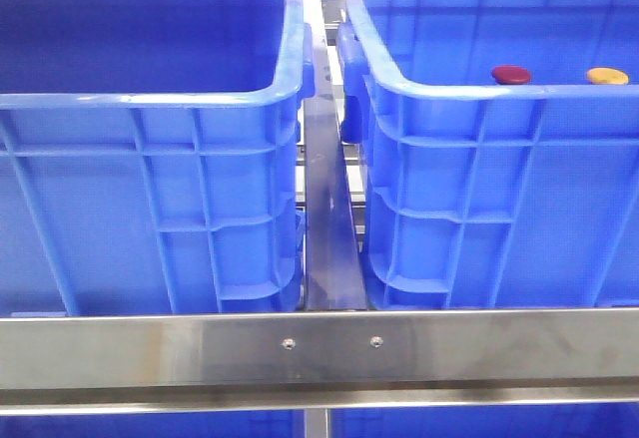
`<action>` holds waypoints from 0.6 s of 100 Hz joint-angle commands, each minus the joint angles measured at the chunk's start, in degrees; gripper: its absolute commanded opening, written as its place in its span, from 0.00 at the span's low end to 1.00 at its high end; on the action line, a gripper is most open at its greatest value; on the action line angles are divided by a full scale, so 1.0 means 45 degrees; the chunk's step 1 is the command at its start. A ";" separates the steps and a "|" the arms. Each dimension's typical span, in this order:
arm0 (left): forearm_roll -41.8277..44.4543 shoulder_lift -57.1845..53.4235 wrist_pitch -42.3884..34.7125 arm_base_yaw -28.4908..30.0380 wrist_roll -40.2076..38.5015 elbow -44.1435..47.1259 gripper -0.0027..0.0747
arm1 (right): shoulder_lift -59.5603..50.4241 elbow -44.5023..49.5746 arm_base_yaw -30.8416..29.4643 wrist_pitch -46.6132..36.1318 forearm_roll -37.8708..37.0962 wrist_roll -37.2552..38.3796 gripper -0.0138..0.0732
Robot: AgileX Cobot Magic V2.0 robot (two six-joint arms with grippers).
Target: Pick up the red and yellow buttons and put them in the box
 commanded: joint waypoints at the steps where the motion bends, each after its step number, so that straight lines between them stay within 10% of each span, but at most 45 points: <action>1: 0.0013 -0.0742 -0.1409 -0.0081 -0.0128 0.0352 0.01 | -0.0838 0.0174 -0.0025 -0.0395 0.0367 0.0024 0.08; 60: 0.0011 -0.2135 -0.1045 -0.0081 -0.0128 0.2195 0.01 | -0.2464 0.0953 -0.0025 0.0415 0.0367 0.0024 0.08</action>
